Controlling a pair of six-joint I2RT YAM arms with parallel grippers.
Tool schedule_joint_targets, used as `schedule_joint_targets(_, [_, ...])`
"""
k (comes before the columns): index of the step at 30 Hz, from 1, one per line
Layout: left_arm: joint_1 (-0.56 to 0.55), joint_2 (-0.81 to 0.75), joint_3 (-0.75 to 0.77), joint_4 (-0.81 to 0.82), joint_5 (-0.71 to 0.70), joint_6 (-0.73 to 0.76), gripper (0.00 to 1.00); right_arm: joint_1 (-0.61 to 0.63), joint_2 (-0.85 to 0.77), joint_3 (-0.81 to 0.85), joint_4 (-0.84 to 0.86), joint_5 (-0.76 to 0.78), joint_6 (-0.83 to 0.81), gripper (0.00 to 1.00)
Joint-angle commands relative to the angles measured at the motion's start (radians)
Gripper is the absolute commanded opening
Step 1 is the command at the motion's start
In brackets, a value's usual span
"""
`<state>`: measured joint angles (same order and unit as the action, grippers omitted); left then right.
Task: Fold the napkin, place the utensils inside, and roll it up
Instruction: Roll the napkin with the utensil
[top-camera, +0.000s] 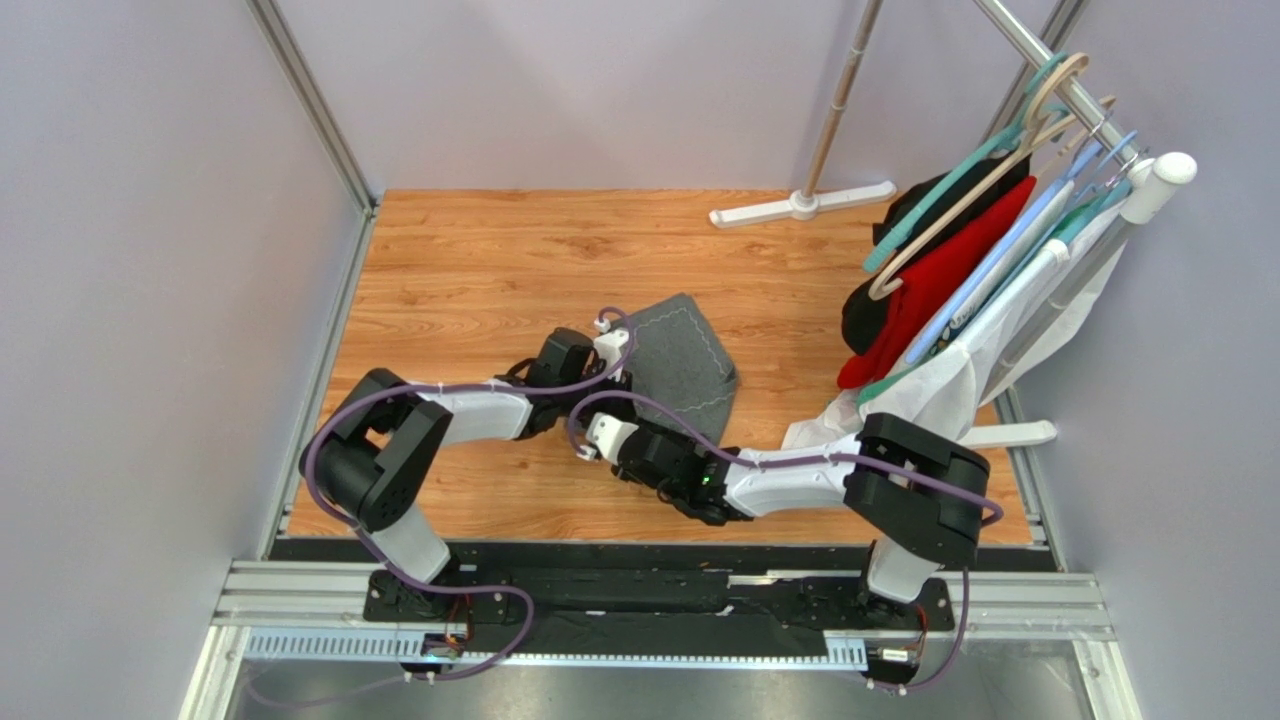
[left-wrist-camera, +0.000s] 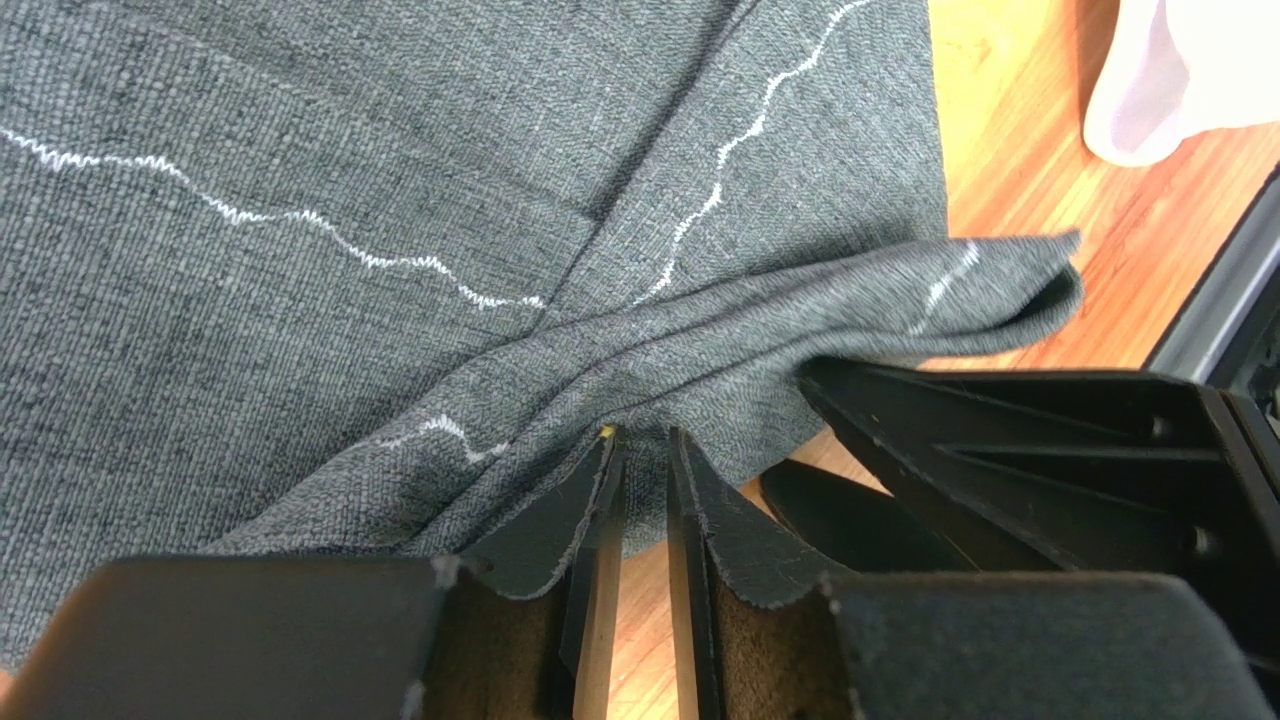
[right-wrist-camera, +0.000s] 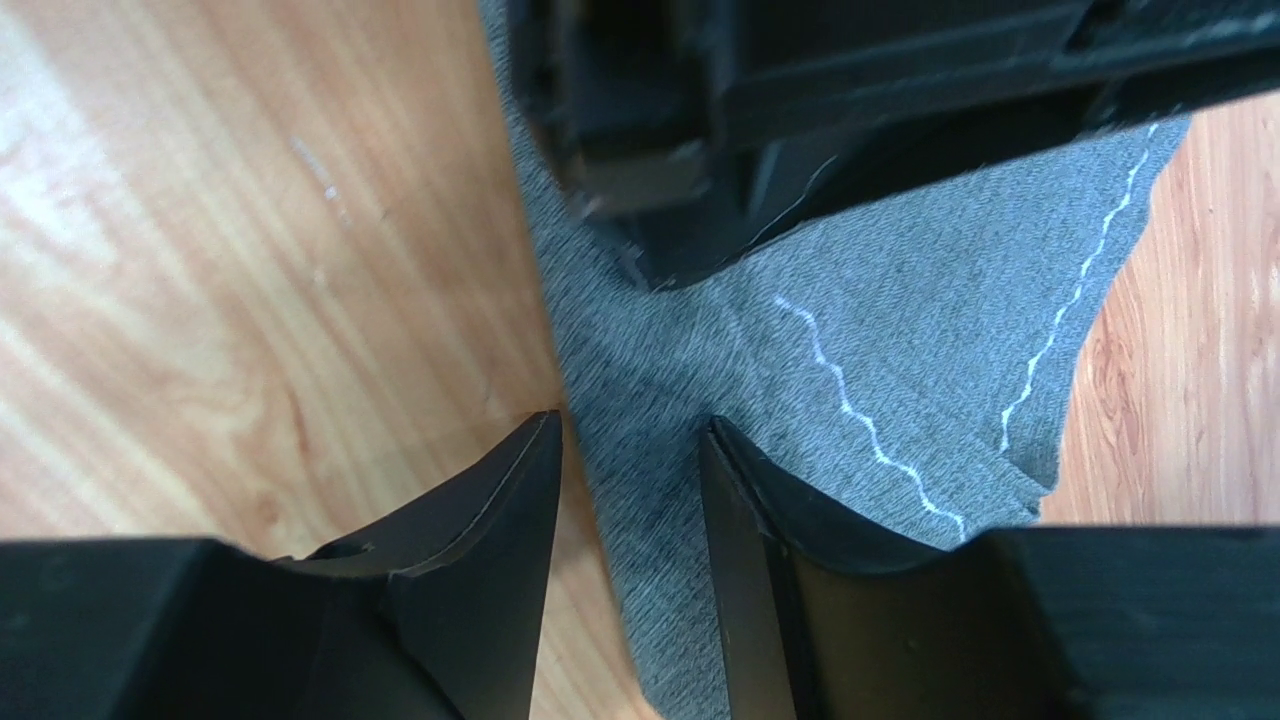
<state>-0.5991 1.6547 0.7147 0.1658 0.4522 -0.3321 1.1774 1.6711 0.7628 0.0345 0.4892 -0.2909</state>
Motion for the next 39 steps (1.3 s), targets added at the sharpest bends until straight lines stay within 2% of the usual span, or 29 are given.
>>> schedule_joint_targets(1, [0.001, 0.027, 0.015, -0.098, 0.039, 0.041, 0.25, -0.032, 0.048, 0.038, 0.004, 0.014, -0.008, 0.45])
schedule_joint_targets(8, [0.001, 0.027, 0.025, -0.123, 0.054, 0.073, 0.24, -0.071, 0.072, 0.058, -0.076, -0.093, 0.018, 0.43])
schedule_joint_targets(15, [0.001, 0.027, 0.034, -0.123, 0.071, 0.074, 0.24, -0.082, 0.133, 0.107, -0.165, -0.172, 0.030, 0.13])
schedule_joint_targets(19, [0.004, 0.008, 0.031, -0.127, 0.065, 0.074, 0.25, -0.082, 0.139, 0.127, -0.206, -0.216, 0.042, 0.01])
schedule_joint_targets(23, [0.013, -0.024, 0.031, -0.123, 0.048, 0.053, 0.34, -0.082, 0.113, 0.127, -0.229, -0.241, 0.062, 0.00])
schedule_joint_targets(24, [0.015, -0.045, 0.028, -0.121, 0.040, 0.045, 0.40, -0.085, 0.102, 0.125, -0.229, -0.247, 0.076, 0.00])
schedule_joint_targets(27, [0.041, -0.094, 0.026, -0.120, 0.016, 0.028, 0.51, -0.105, 0.064, 0.122, -0.235, -0.317, 0.104, 0.00])
schedule_joint_targets(30, [0.081, -0.140, 0.019, -0.120, 0.002, 0.018, 0.59, -0.122, 0.042, 0.130, -0.245, -0.360, 0.124, 0.00])
schedule_joint_targets(39, [0.157, -0.284, -0.032, -0.115, -0.073, 0.004, 0.66, -0.182, 0.015, 0.130, -0.248, -0.507, 0.160, 0.00])
